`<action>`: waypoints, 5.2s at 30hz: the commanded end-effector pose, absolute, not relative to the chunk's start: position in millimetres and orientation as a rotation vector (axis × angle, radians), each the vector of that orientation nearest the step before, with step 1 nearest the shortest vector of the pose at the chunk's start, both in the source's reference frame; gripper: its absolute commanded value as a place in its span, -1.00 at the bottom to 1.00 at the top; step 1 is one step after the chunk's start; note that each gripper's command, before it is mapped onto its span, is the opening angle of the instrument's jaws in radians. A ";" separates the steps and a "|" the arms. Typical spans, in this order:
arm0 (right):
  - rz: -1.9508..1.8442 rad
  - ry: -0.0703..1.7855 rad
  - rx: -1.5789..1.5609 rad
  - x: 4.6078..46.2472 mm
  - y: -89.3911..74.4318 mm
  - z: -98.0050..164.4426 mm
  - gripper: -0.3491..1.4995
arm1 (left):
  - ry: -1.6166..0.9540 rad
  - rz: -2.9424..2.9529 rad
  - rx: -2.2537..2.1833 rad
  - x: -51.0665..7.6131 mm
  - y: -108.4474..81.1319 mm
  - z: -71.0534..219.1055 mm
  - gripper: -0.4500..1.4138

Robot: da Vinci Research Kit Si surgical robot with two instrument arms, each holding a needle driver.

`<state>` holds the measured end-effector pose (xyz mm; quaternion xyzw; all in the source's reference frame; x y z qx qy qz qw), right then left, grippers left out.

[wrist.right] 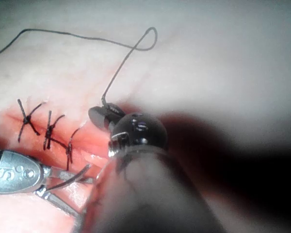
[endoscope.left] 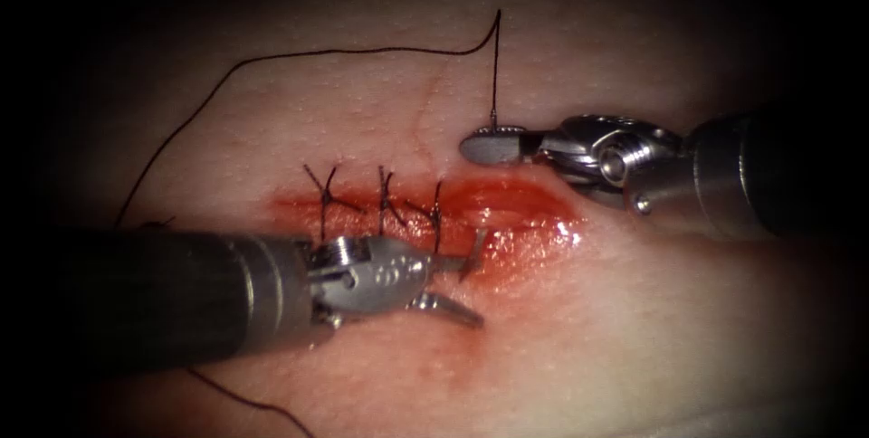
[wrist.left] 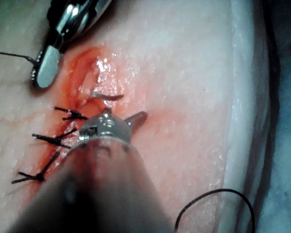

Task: Wound Closure
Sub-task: Insert the needle through the skin above the incision with the right end-effector, then with the left end-effector, pull the needle through the skin, then hand over the needle to the right tool.

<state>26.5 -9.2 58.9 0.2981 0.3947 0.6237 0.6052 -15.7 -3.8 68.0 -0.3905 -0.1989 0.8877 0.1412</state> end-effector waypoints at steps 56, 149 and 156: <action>1.244 1.269 0.426 18.5 -8.1 63.0 -0.36 | -0.285 2.570 -1.767 -16.3 0.2 69.2 -1.00; 1.921 1.198 0.927 23.8 -12.1 54.7 0.80 | 0.596 2.388 -2.201 -14.3 0.7 59.6 -1.00; 1.925 1.214 0.925 26.2 -11.8 55.0 0.63 | 0.595 2.385 -2.207 -14.5 0.4 59.2 -1.00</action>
